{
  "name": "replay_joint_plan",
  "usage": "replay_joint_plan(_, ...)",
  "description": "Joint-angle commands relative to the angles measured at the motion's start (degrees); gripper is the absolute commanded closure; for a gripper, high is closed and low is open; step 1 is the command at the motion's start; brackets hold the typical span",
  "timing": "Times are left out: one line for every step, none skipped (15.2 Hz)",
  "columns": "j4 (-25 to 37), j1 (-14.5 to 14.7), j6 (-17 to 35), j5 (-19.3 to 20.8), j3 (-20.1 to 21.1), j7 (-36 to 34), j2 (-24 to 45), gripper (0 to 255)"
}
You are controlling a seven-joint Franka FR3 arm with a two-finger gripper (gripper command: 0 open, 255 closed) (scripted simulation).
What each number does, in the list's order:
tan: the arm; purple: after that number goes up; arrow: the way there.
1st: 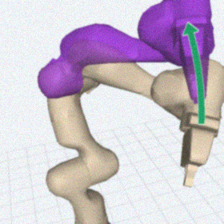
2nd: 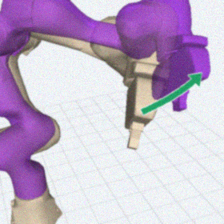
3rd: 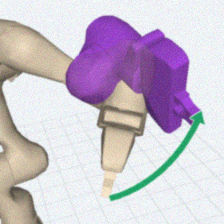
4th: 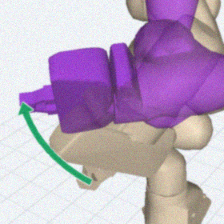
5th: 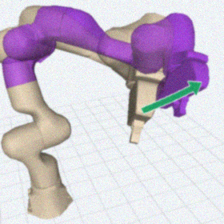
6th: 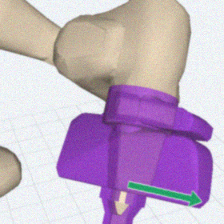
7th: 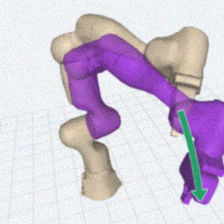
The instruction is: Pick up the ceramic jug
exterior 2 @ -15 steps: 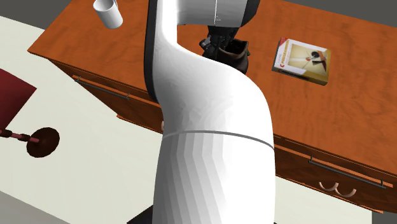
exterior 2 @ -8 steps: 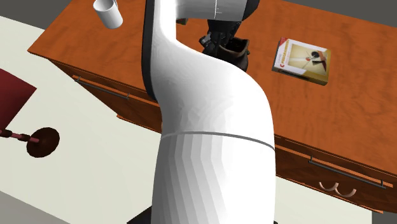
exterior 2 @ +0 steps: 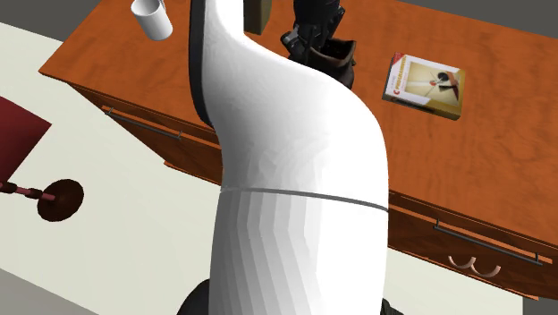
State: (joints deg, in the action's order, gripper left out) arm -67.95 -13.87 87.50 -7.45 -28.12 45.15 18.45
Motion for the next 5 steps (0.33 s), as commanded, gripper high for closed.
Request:
replay_joint_plan(3.1,-0.5,-2.1,-0.4,0.0,0.0,0.8,255)
replay_joint_plan(4.8,-0.8,-3.1,-0.7,0.0,0.1,1.3,255)
replay_joint_plan(6.4,-1.2,-4.3,-1.0,0.0,0.2,1.9,255)
replay_joint_plan(6.7,-1.3,-4.4,-1.1,0.0,0.2,2.0,255)
replay_joint_plan(6.7,-1.3,-4.4,-1.1,0.0,0.2,2.0,255)
